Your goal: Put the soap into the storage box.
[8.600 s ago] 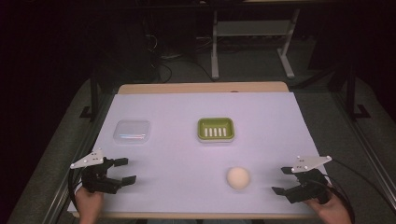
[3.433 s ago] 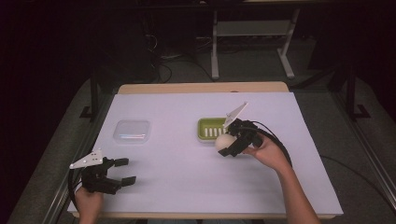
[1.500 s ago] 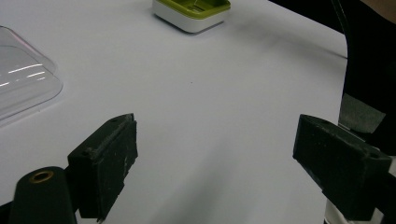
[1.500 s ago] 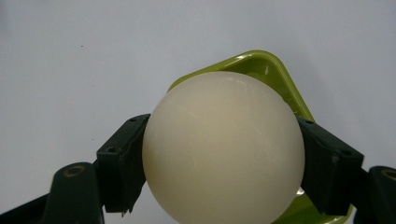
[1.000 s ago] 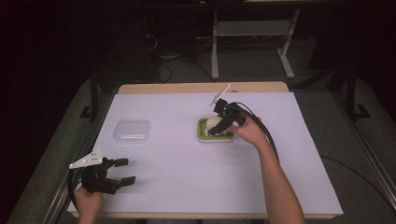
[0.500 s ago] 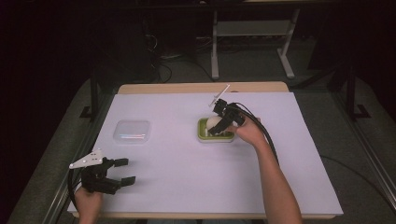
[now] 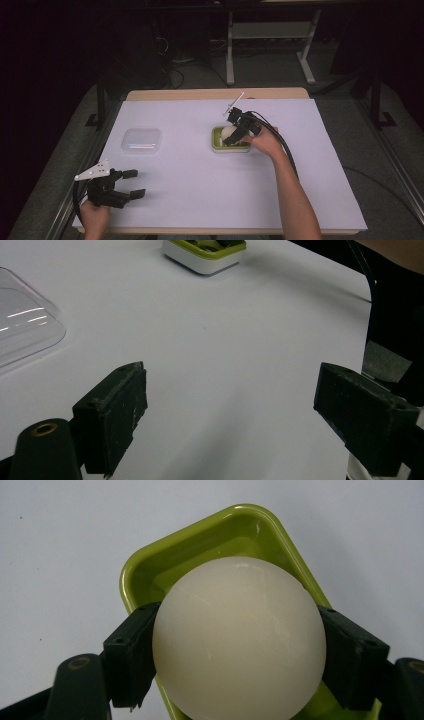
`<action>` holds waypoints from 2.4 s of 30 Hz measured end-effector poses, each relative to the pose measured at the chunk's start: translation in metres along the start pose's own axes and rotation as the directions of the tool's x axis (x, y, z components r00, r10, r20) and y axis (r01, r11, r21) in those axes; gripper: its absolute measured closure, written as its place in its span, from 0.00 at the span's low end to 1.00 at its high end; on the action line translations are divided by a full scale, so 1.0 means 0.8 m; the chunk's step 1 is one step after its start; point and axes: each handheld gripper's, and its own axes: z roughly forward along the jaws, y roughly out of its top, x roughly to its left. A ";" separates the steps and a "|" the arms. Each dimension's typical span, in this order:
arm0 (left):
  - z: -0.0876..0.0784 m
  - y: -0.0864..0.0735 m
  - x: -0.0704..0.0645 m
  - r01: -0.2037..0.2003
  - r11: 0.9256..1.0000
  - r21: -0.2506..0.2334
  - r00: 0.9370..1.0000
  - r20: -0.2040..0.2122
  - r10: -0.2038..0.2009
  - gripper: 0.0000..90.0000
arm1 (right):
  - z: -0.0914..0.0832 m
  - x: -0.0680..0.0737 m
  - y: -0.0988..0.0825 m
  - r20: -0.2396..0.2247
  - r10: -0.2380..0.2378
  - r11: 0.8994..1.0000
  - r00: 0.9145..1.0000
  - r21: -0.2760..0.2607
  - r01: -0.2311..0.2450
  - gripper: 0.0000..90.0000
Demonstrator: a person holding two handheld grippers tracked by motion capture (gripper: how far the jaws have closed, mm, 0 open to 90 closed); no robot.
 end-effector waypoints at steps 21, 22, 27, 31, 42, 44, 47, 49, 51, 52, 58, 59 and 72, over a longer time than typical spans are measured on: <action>-0.001 0.000 0.000 0.007 1.000 -0.004 1.000 -0.002 -0.007 0.15 | 0.005 0.000 0.001 0.007 0.008 1.000 1.000 0.008 -0.008 0.27; 0.000 0.000 0.000 0.007 1.000 -0.003 1.000 -0.002 -0.007 0.15 | 0.005 0.000 0.001 0.007 0.007 1.000 1.000 0.008 -0.007 0.27; 0.000 0.000 0.000 0.000 1.000 0.000 1.000 -0.002 0.000 0.15 | 0.005 0.001 0.001 0.010 0.009 1.000 1.000 0.009 -0.009 0.27; -0.001 0.000 0.000 0.007 1.000 -0.003 1.000 -0.002 -0.007 0.15 | 0.006 0.001 0.001 0.012 0.007 1.000 1.000 0.011 -0.007 0.27; 0.000 0.000 0.000 0.005 1.000 -0.001 1.000 -0.003 -0.005 0.15 | 0.005 0.001 0.002 0.020 -0.001 1.000 1.000 0.017 0.000 0.27; 0.000 0.000 0.000 0.002 1.000 0.000 1.000 -0.003 -0.002 0.15 | 0.005 0.001 0.002 0.019 0.001 1.000 1.000 0.017 -0.002 0.27; 0.000 0.000 0.000 0.000 1.000 0.000 1.000 -0.003 0.000 0.15 | 0.006 0.001 0.001 0.022 0.003 1.000 1.000 0.020 -0.003 0.27; 0.000 0.000 0.000 0.000 1.000 0.000 1.000 -0.002 0.000 0.15 | 0.006 0.000 0.001 0.025 0.008 1.000 1.000 0.024 -0.009 0.27; 0.000 0.000 0.000 -0.001 1.000 0.001 1.000 -0.002 0.001 0.15 | 0.006 0.000 0.000 0.025 0.008 1.000 1.000 0.026 -0.008 0.27; 0.000 0.000 0.000 0.000 1.000 0.001 1.000 -0.003 0.000 0.15 | 0.006 -0.001 0.000 0.026 0.006 1.000 1.000 0.026 -0.007 0.27; 0.000 0.000 0.000 0.002 1.000 -0.001 1.000 -0.002 -0.002 0.15 | 0.007 -0.001 0.000 0.031 0.005 1.000 1.000 0.028 -0.006 0.27; 0.000 0.000 0.000 0.006 1.000 -0.003 1.000 -0.002 -0.006 0.15 | 0.008 -0.001 0.001 0.035 0.004 0.999 0.999 0.032 -0.005 0.27; 0.000 0.000 0.000 0.001 1.000 -0.001 1.000 -0.002 -0.001 0.15 | 0.007 -0.001 -0.001 0.036 0.019 0.999 0.999 0.036 -0.021 0.27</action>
